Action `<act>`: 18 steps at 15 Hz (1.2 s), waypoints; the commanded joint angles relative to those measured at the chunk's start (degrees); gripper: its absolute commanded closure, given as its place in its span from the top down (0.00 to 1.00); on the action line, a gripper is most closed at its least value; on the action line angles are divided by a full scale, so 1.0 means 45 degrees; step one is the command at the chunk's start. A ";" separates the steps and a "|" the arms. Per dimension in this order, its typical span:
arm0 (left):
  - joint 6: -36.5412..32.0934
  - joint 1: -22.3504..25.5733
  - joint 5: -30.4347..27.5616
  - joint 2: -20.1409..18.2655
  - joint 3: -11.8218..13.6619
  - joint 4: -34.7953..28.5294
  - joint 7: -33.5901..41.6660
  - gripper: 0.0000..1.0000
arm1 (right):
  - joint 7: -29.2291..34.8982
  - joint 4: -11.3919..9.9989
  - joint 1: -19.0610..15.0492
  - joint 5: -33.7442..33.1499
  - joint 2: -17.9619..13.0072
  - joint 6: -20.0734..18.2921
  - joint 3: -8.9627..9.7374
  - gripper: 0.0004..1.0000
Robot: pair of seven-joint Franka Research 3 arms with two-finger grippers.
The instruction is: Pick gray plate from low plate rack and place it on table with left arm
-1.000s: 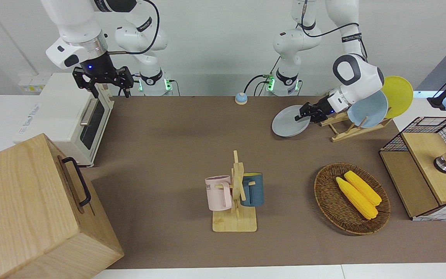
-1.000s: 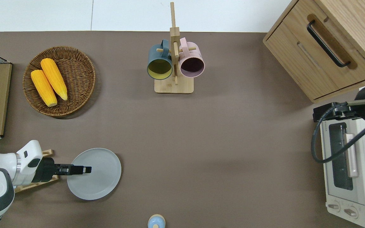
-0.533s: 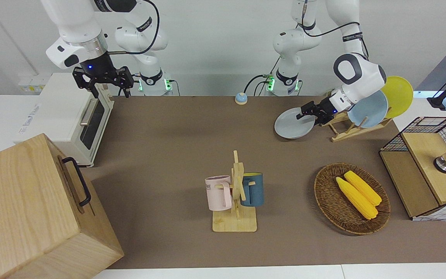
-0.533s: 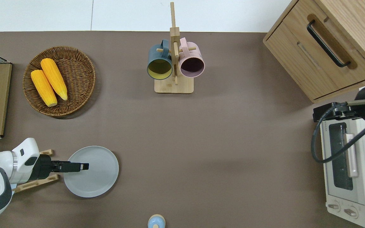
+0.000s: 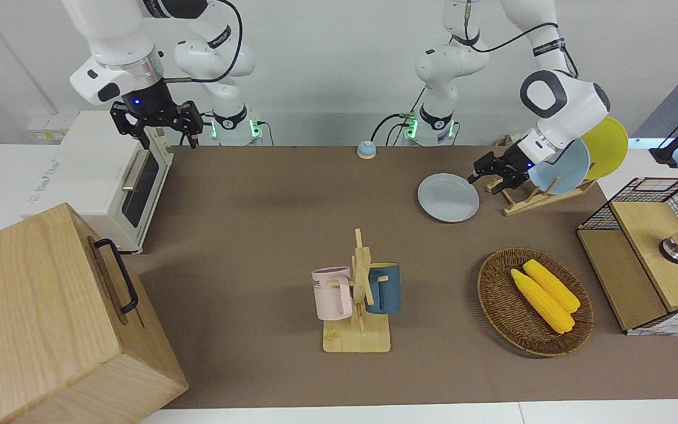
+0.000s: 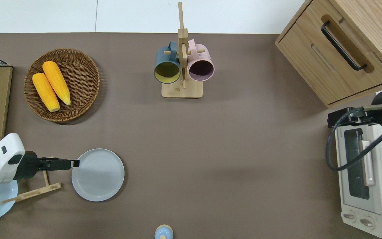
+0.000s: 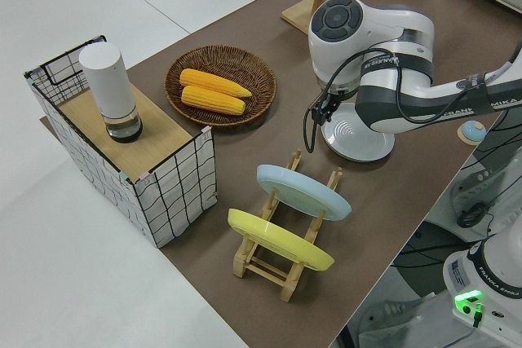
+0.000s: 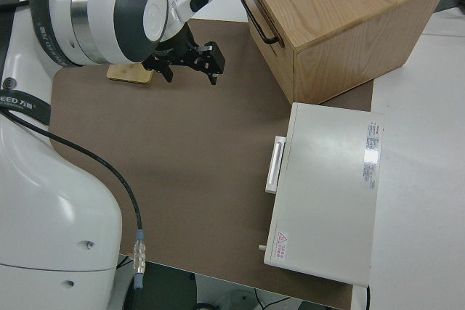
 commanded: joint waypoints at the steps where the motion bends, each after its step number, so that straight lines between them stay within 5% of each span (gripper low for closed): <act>1: -0.1080 0.0108 0.1081 -0.0095 -0.0063 0.1237 -0.1376 0.99 | 0.0049 0.0082 0.0092 0.0034 0.0005 -0.0012 -0.0076 0.98; 7: -0.4379 0.0166 0.3347 -0.0173 -0.0044 0.4497 -0.3428 1.00 | 0.0049 0.0082 0.0092 0.0034 0.0005 -0.0012 -0.0076 0.98; 18: -0.7311 -0.0068 0.5340 -0.0447 -0.0200 0.8072 -0.5752 1.00 | 0.0030 0.0082 0.0092 0.0034 0.0005 -0.0012 -0.0076 0.98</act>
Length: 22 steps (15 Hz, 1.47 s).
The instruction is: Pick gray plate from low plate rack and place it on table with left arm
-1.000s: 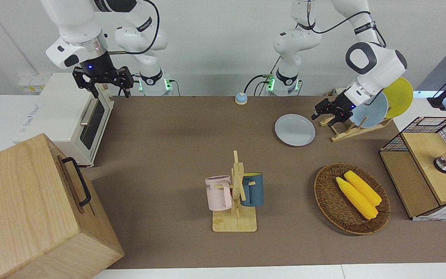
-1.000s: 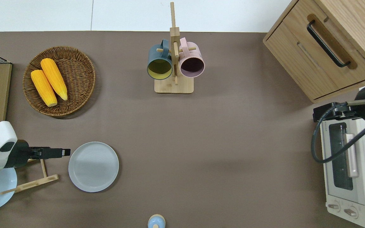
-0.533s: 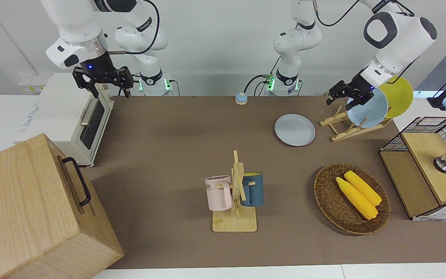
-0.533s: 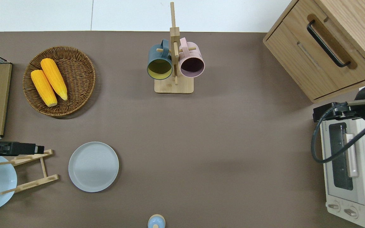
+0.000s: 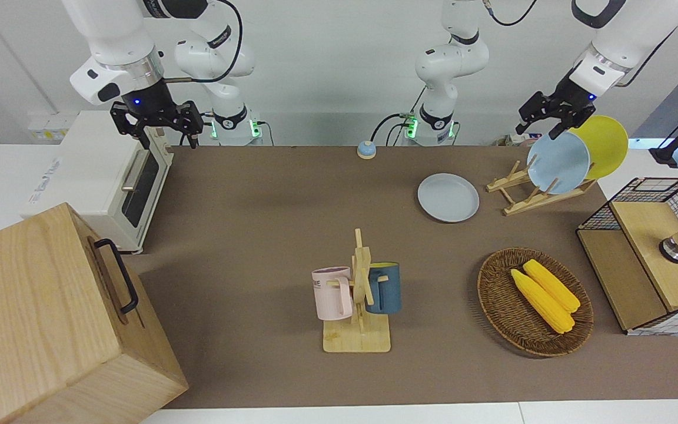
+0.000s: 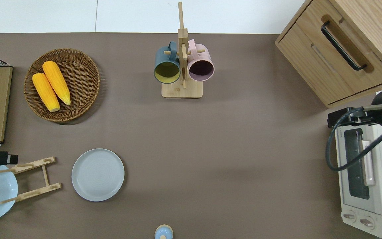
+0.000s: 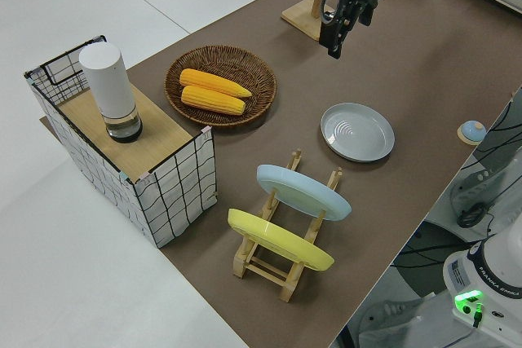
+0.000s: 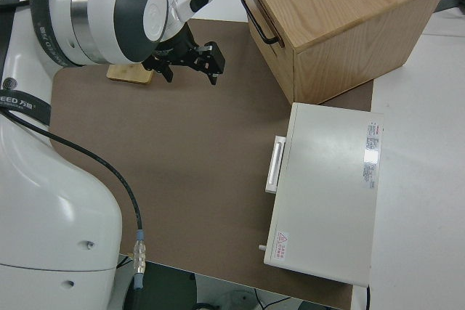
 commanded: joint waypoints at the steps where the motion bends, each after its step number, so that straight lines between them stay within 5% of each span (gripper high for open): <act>1: -0.1114 -0.0103 0.1007 0.0134 -0.0148 0.1532 -0.1122 1.00 | 0.0049 0.0082 0.0092 0.0034 0.0005 -0.0012 -0.0076 0.98; 5: -0.1173 -0.0103 0.2568 0.0115 -0.0674 0.1710 -0.1377 1.00 | 0.0049 0.0082 0.0092 0.0034 0.0005 -0.0031 -0.0076 0.98; 14: -0.1154 -0.0220 0.3099 0.0251 -0.1067 0.1651 -0.1105 1.00 | 0.0049 0.0082 0.0092 0.0034 0.0005 -0.0012 -0.0076 0.98; 16: -0.1154 -0.1772 0.3118 0.0329 0.0097 0.1651 -0.1046 1.00 | 0.0049 0.0082 0.0092 0.0034 0.0005 -0.0012 -0.0076 0.98; 18: -0.1174 -0.4523 0.3119 0.0310 0.2708 0.1670 -0.1104 1.00 | 0.0049 0.0082 0.0092 0.0034 0.0005 -0.0012 -0.0076 0.98; 19: -0.1174 -0.5252 0.3119 0.0310 0.3438 0.1690 -0.1124 1.00 | 0.0049 0.0082 0.0092 0.0034 0.0005 -0.0012 -0.0076 0.98; 22: -0.1193 -0.5377 0.3100 0.0193 0.3543 0.1690 -0.0929 1.00 | 0.0049 0.0082 0.0092 0.0034 0.0005 -0.0031 -0.0076 0.98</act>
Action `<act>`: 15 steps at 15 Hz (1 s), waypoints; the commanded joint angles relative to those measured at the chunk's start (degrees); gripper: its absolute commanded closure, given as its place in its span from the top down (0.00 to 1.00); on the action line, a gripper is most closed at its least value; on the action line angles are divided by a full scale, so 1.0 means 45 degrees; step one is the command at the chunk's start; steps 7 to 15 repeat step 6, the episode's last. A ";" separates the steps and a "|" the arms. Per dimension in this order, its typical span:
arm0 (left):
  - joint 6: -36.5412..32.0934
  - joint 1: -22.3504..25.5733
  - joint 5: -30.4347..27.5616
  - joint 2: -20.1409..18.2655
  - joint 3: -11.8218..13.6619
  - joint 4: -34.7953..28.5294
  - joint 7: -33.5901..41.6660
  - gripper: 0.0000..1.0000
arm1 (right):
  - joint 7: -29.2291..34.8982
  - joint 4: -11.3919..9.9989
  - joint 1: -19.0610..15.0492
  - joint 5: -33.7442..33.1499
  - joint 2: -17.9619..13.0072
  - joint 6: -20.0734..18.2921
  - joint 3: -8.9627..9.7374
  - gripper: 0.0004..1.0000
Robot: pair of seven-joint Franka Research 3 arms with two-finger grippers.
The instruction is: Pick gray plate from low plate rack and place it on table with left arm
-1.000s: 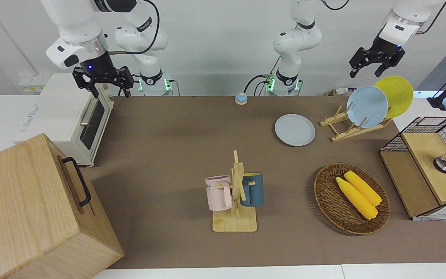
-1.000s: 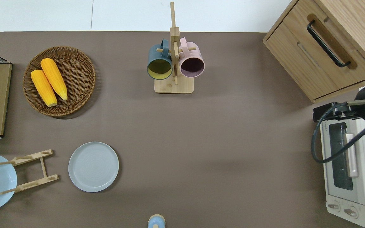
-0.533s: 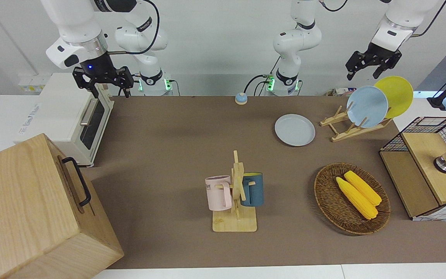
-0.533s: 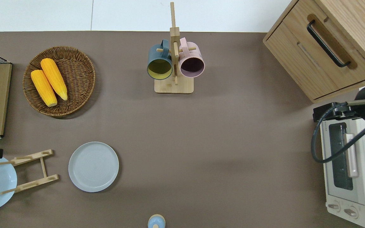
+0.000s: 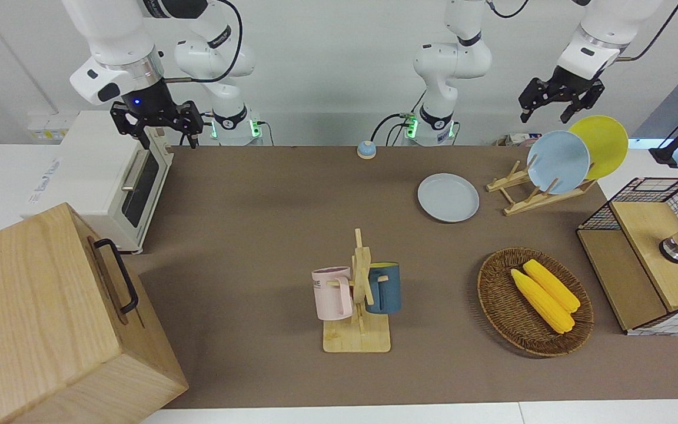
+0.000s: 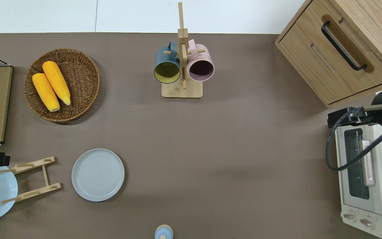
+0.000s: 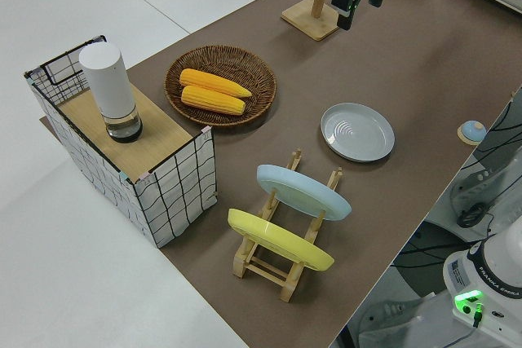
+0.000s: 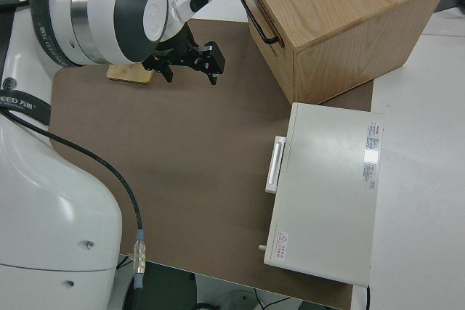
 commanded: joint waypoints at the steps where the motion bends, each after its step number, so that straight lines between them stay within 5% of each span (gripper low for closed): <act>1: -0.0270 -0.0499 0.0280 0.0004 0.0408 0.0257 0.0183 1.00 | 0.0049 0.0082 0.0092 0.0034 0.0005 -0.0031 -0.0076 0.98; 15: -0.0485 -0.0539 0.0261 0.0005 0.0369 0.0218 0.0164 1.00 | 0.0049 0.0082 0.0092 0.0034 0.0005 -0.0012 -0.0076 0.98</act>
